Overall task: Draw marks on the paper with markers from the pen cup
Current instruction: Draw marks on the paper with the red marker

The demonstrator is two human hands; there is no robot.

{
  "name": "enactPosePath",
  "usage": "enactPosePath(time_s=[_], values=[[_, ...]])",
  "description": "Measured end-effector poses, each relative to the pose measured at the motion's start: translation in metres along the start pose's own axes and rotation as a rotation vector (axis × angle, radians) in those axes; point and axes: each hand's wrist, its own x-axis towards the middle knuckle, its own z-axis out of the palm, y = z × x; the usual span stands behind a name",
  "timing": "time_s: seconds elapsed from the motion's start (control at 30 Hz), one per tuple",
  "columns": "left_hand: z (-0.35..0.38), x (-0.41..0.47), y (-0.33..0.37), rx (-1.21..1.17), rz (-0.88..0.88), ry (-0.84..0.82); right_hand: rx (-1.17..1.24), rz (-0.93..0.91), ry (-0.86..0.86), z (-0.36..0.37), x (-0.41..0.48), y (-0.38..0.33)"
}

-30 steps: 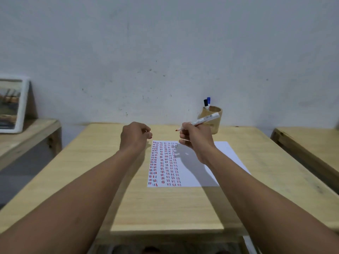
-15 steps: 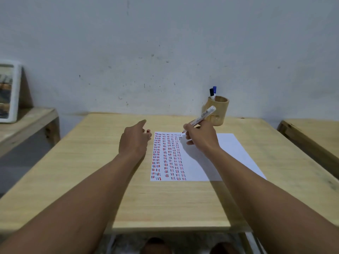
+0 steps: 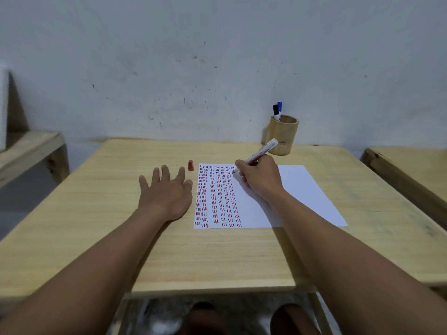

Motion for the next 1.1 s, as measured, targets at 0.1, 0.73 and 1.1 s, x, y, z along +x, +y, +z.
enactPosePath(time_s=[0.1,0.73,1.1], values=[[0.000,-0.001,0.000,0.003,0.002,0.005,-0.002,-0.002,0.002,0.001,0.001,0.001],[-0.001,0.000,0.003,-0.118,-0.045,0.133,0.068,0.047,0.033,-0.004,-0.002,-0.005],[-0.016,0.034,0.010,-0.292,0.130,0.354,0.587,0.228,-0.004,-0.023,-0.001,-0.030]])
